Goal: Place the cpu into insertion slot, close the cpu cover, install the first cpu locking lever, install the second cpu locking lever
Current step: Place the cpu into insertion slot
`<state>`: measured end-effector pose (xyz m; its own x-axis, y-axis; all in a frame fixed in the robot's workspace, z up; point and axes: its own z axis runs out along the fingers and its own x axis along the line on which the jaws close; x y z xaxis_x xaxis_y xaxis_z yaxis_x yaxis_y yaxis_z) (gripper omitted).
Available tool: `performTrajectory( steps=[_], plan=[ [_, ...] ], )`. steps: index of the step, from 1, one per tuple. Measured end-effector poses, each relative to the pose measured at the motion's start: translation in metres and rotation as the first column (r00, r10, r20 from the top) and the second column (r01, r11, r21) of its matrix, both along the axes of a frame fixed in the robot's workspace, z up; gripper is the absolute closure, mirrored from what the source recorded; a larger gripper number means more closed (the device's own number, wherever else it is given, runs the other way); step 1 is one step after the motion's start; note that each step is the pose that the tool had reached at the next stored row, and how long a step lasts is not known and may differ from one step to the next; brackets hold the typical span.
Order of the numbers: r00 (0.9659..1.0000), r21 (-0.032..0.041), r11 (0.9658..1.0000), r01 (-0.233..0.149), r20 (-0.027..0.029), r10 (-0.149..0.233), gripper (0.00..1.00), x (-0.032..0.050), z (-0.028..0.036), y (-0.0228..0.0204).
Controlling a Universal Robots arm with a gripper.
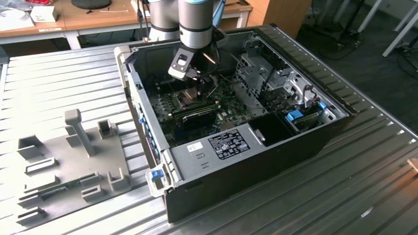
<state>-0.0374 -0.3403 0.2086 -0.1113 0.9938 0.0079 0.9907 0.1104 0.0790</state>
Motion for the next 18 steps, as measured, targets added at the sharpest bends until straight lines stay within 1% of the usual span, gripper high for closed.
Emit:
performTrajectory(
  steps=[2, 4, 8, 9, 15, 18],
  plan=[
    [0.9994, -0.0002, 0.9994, 0.036, -0.0001, -0.036, 0.46, 0.0000, -0.0003, -0.0001],
    [0.9974, -0.0002, 0.9974, 0.072, -0.0001, -0.072, 0.46, 0.0000, -0.0006, -0.0001],
    [0.9904, -0.0004, 0.9904, 0.138, -0.0002, -0.138, 0.46, 0.0000, -0.0010, -0.0001],
    [0.9899, -0.0003, 0.9899, 0.142, -0.0002, -0.142, 0.46, 0.0000, -0.0010, -0.0001],
    [0.9898, -0.0002, 0.9898, 0.142, -0.0001, -0.142, 0.46, 0.0000, -0.0011, -0.0001],
    [0.9898, -0.0004, 0.9898, 0.143, -0.0015, -0.143, 0.46, -0.0001, -0.0011, -0.0001]
  ],
)
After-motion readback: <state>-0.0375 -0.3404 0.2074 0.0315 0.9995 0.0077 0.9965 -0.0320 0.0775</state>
